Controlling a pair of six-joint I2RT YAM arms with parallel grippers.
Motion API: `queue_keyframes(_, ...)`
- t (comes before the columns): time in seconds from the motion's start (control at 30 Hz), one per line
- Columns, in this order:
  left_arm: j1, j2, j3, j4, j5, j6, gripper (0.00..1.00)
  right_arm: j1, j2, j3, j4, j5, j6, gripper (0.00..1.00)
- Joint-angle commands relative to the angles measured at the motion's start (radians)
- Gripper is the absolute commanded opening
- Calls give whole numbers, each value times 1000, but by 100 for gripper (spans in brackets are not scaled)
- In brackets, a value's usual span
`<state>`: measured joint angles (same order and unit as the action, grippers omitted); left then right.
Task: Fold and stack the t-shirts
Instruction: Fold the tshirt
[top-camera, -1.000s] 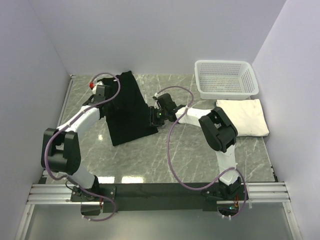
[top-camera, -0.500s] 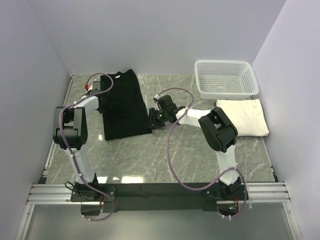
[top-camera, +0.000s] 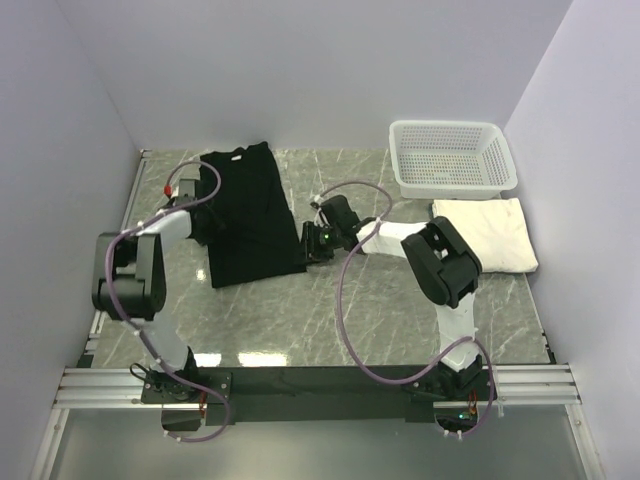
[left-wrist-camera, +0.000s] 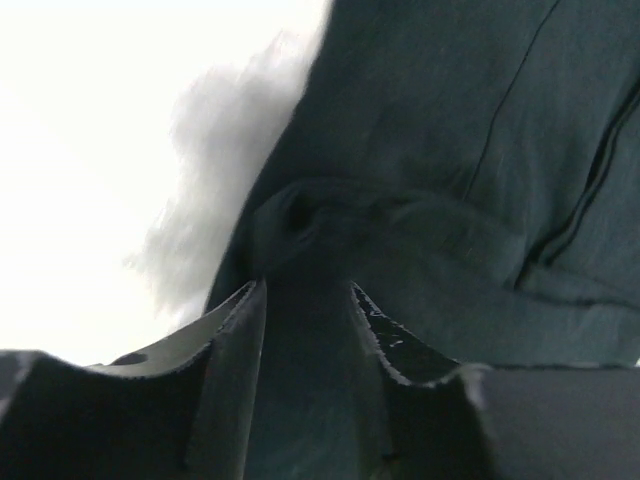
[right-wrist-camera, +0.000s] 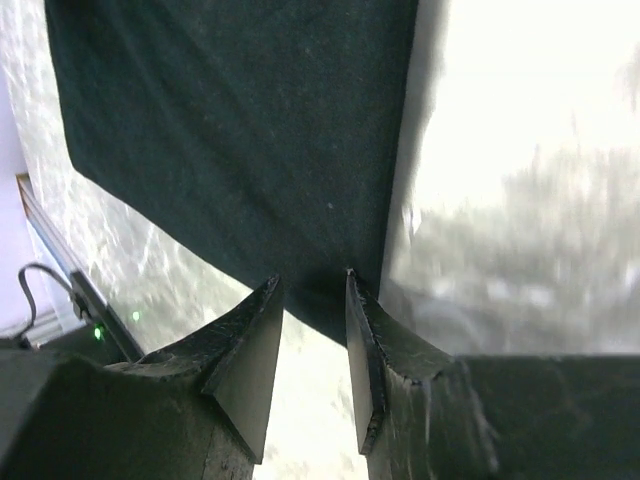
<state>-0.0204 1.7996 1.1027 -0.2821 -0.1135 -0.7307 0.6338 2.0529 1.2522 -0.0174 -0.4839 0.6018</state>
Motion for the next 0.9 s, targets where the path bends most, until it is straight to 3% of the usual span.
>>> queue_keyframes(0.0,-1,-150,-87,-34,29,-47,43,-2,-42,-100,-200,31,-37,40)
queue_keyframes(0.27,-44,-498,-331,-121,37,-128,57,1,-192,-290,-292,5,-56,39)
queue_keyframes(0.5,-286,-698,-475,-206,32,-243,64,-2,-333,-402,-299,-59,-94,38)
queue_keyframes(0.7,-391,-816,-543,-215,72,-288,54,-6,-479,-430,-100,-195,-80,36)
queue_keyframes(0.87,-414,-875,-593,-186,130,-292,27,35,-436,-395,97,-358,-51,29)
